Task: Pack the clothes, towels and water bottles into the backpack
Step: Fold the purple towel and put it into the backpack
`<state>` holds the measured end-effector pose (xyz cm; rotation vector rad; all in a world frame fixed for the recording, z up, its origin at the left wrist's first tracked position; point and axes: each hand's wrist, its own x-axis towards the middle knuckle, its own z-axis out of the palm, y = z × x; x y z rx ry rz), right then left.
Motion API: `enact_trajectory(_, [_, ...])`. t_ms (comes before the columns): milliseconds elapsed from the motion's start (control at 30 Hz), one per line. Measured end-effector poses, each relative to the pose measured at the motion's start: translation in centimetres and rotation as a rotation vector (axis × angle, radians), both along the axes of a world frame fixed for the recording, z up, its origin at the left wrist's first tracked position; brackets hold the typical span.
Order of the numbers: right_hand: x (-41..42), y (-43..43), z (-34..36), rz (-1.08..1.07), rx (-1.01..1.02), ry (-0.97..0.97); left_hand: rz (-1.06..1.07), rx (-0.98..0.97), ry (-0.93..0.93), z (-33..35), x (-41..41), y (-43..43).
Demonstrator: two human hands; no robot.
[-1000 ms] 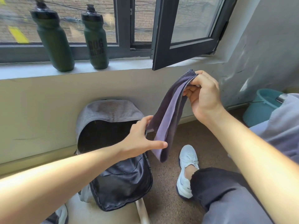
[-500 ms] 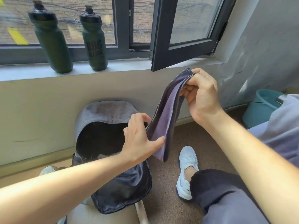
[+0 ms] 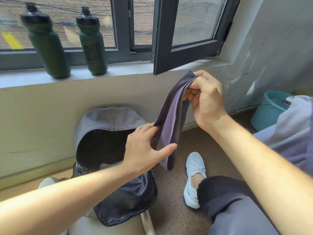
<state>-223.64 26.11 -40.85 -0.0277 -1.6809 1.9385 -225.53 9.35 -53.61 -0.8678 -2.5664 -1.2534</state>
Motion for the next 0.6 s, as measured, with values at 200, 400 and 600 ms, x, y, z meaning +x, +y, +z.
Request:
enact_trajectory(200, [-0.4,0.0,-0.1,-0.095,-0.005,-0.011,0.084,-0.068,0.101,-0.2,0.0,0.1])
enact_trajectory(400, [-0.6,0.2,-0.3,-0.179,0.012,0.0,0.109,-0.018,0.177,-1.0,-1.0,0.1])
enact_trajectory(600, [-1.2,1.3,-0.3,-0.263,-0.003,0.008,0.071,-0.087,0.019,-1.7,-2.6,-1.1])
